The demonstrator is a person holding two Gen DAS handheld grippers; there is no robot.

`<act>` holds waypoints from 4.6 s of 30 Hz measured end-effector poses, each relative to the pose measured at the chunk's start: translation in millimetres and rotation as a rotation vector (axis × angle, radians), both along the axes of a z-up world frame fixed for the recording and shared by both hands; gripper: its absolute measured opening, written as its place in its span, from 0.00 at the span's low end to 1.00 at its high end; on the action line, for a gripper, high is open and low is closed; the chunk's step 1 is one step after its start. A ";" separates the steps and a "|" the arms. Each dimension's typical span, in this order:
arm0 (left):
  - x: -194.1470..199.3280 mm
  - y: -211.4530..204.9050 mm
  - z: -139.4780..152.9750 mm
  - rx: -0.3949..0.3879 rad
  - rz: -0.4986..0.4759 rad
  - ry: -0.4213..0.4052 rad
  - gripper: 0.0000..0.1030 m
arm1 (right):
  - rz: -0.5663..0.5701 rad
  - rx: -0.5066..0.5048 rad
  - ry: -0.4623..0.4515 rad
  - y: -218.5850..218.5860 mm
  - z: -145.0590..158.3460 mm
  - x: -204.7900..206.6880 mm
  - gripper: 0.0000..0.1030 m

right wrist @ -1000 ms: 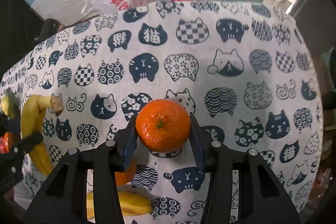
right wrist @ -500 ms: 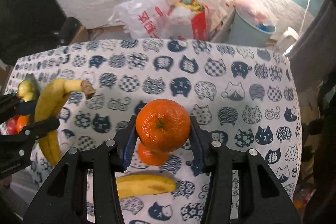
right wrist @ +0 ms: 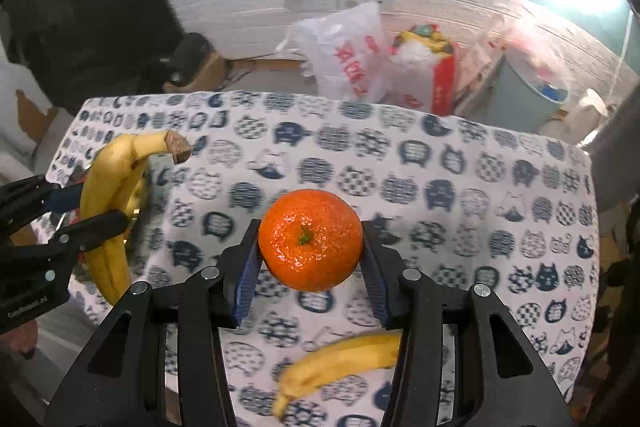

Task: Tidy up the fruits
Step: 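Carry the bananas in the left tool and orange in the right tool to the plate, then open both tools to set the bananas and orange onto the plate, then move both tools away from the plate toward the last banana and orange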

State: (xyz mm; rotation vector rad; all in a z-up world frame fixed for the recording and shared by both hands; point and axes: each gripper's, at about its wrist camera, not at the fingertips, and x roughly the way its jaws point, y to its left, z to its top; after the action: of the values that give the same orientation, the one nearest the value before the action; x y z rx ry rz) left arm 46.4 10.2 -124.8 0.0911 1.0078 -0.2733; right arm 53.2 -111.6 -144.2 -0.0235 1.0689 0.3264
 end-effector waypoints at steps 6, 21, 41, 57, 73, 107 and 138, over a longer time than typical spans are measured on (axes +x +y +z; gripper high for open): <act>-12.7 44.7 4.5 -0.014 0.087 -0.004 0.35 | 0.075 0.013 0.005 46.2 1.6 -1.0 0.45; -32.0 131.9 -5.2 -0.034 0.252 0.016 0.35 | 0.210 0.024 0.034 143.4 -6.0 2.2 0.45; -31.3 212.8 -52.5 -0.163 0.435 0.145 0.35 | 0.327 0.020 0.074 222.2 -28.1 2.9 0.45; -23.5 230.7 -54.8 -0.166 0.500 0.162 0.57 | 0.335 0.046 0.106 248.9 -42.4 33.9 0.45; -23.2 219.8 -47.4 -0.092 0.471 0.140 0.70 | 0.347 0.038 0.102 256.8 -45.8 41.9 0.54; -39.4 83.7 21.3 0.013 0.204 0.015 0.79 | 0.165 -0.082 -0.030 104.1 38.7 -19.3 0.77; 10.7 -64.1 -21.1 0.079 -0.105 0.085 0.79 | -0.101 -0.106 0.131 -75.4 -25.9 -7.0 0.80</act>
State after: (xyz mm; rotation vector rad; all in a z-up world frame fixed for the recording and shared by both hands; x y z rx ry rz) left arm 57.1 -53.9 -145.9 0.2055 1.1005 -0.3354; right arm 46.1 -186.9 -170.0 -0.0429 1.2126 0.1813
